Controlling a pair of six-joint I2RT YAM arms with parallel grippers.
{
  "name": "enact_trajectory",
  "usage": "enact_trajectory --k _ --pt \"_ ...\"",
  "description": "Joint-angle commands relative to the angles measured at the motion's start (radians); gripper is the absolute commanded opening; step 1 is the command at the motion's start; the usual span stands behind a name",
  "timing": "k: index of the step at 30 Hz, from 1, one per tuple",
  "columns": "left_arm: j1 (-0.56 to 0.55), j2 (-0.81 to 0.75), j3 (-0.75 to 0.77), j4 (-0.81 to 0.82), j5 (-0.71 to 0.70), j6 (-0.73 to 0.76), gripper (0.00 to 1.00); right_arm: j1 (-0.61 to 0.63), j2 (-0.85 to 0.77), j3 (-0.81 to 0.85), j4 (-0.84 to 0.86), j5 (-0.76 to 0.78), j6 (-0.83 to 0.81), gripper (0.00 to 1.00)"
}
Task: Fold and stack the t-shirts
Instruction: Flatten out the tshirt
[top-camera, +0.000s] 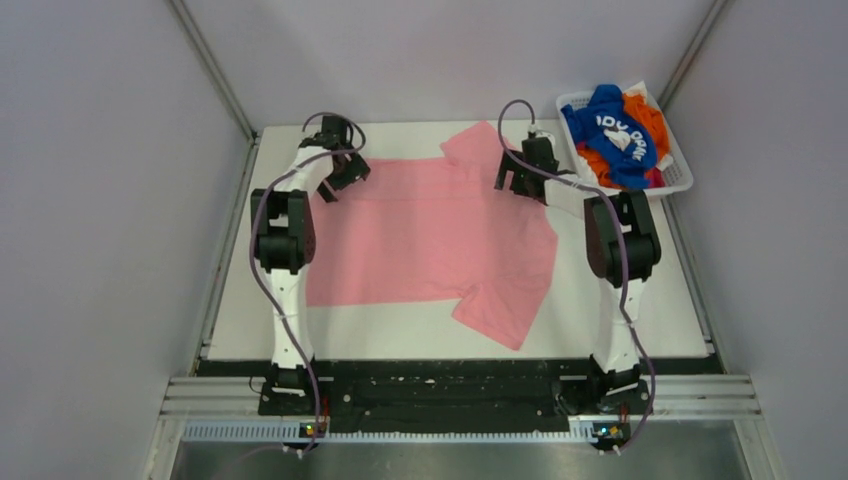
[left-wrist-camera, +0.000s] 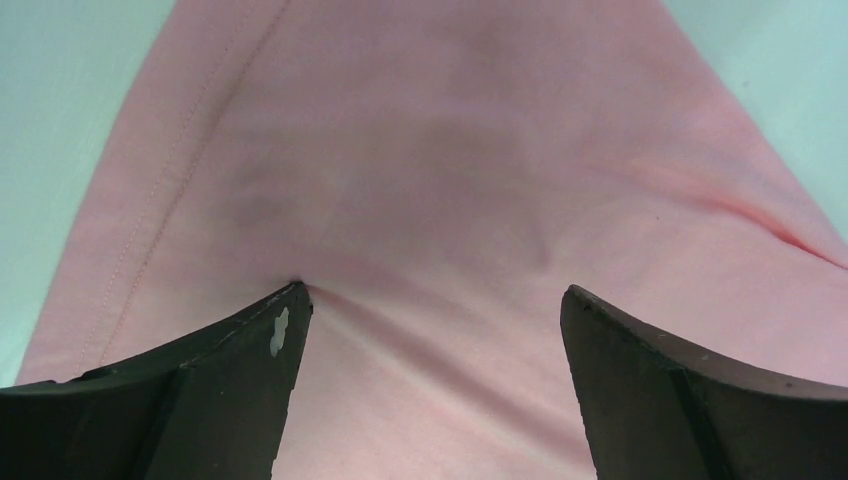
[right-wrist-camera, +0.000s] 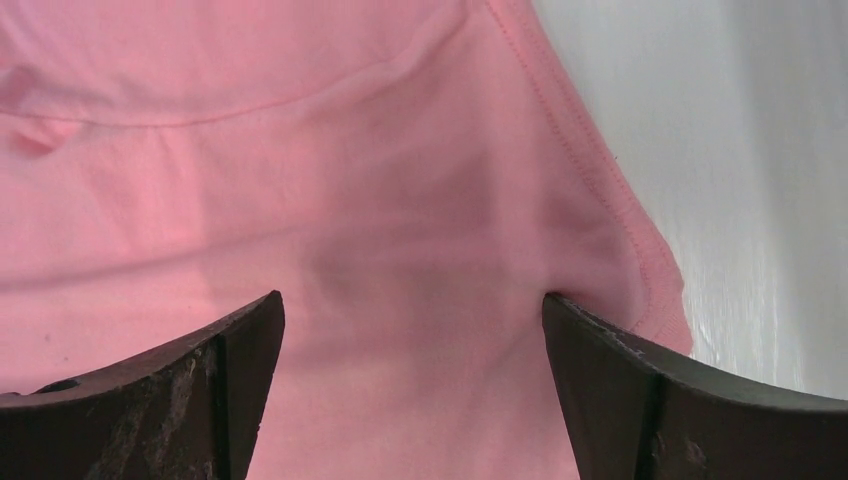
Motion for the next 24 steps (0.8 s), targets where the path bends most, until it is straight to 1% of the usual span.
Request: enact_trajectory --k 1,3,5,8,10,14,16,17,20,22,24 --pt "0.008 0.092 0.096 -0.023 0.073 0.019 0.99 -0.024 0.075 0.076 -0.055 -0.029 0.008 0.99" --pt "0.008 0.089 0.139 -0.046 0.077 0.029 0.99 -0.024 0.057 0.117 -0.074 -0.041 -0.022 0.99" --pt "0.008 0.043 0.148 -0.062 0.070 0.036 0.99 -0.025 0.008 0.138 -0.089 -0.070 -0.064 0.99" --pt "0.007 -0.096 0.062 -0.063 0.057 0.030 0.99 -0.022 -0.125 0.082 -0.085 -0.087 -0.090 0.99" --pt "0.006 -0.234 -0.079 -0.040 0.048 0.015 0.99 -0.020 -0.245 -0.020 -0.042 -0.092 -0.083 0.99" --pt "0.005 -0.565 -0.529 0.047 -0.002 -0.041 0.99 -0.020 -0.477 -0.289 0.086 -0.119 -0.041 0.99" --pt "0.005 -0.714 -0.737 0.059 -0.054 -0.091 0.99 -0.021 -0.569 -0.398 0.107 -0.109 -0.015 0.99" --pt "0.006 -0.814 -0.821 0.054 -0.078 -0.113 0.99 -0.021 -0.625 -0.467 0.116 -0.092 0.002 0.99" --pt "0.007 -0.963 -0.999 -0.006 -0.146 -0.173 0.99 -0.023 -0.716 -0.584 0.132 -0.094 0.043 0.99" --pt "0.007 -1.043 -1.062 -0.075 -0.230 -0.228 0.99 -0.023 -0.757 -0.630 0.129 -0.113 0.045 0.99" --pt "0.008 -1.111 -1.127 -0.123 -0.280 -0.273 0.99 -0.023 -0.789 -0.660 0.125 -0.109 0.055 0.99"
